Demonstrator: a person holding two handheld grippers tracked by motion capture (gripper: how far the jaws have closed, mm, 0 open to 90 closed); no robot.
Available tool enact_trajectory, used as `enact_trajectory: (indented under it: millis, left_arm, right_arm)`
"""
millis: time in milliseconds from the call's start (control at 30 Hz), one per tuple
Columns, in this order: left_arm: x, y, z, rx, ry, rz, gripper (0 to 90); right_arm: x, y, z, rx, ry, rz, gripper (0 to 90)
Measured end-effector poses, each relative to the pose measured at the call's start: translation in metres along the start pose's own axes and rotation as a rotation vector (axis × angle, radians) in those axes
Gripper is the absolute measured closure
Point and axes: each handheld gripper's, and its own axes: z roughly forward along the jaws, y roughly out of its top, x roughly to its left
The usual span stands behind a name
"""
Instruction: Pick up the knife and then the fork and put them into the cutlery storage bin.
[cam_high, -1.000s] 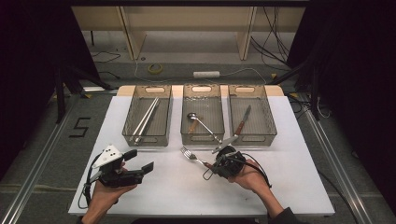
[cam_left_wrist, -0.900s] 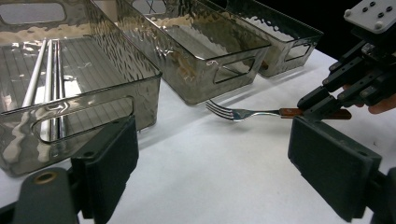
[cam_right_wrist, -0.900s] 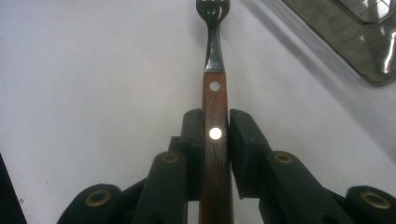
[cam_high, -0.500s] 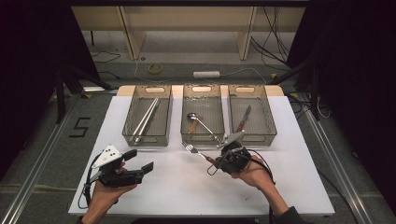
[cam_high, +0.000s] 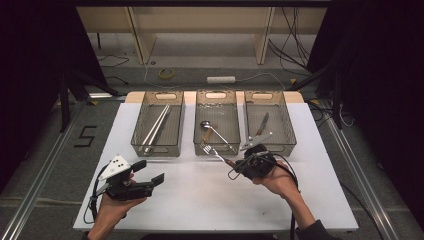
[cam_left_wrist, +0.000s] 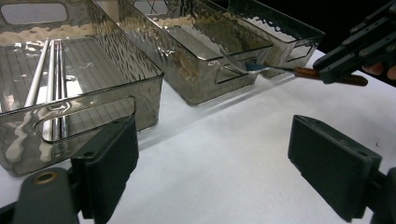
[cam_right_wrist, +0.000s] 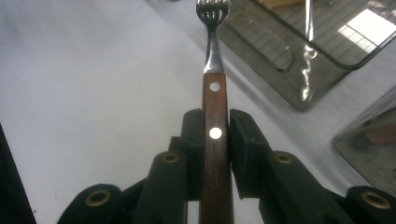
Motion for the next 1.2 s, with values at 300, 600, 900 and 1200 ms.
enact_trajectory:
  millis: [300, 600, 900, 1200]
  left_arm:
    - [0.001, 0.0, 0.0, -0.008, 0.003, -0.007, 16.0]
    - [0.001, 0.0, 0.001, -0.007, 0.004, -0.008, 16.0]
    - [0.001, 0.0, 0.001, -0.011, 0.003, -0.008, 16.0]
    - [0.001, 0.0, 0.001, -0.009, 0.003, -0.008, 16.0]
  right_arm:
    - [-0.02, 0.008, -0.019, -0.06, -0.036, 0.03, 77.3]
    - [-0.051, 0.029, -0.033, -0.117, -0.09, 0.089, 77.3]
    - [-0.085, 0.042, -0.039, -0.124, -0.149, 0.167, 77.3]
    - [-0.114, 0.044, -0.041, -0.115, -0.196, 0.251, 77.3]
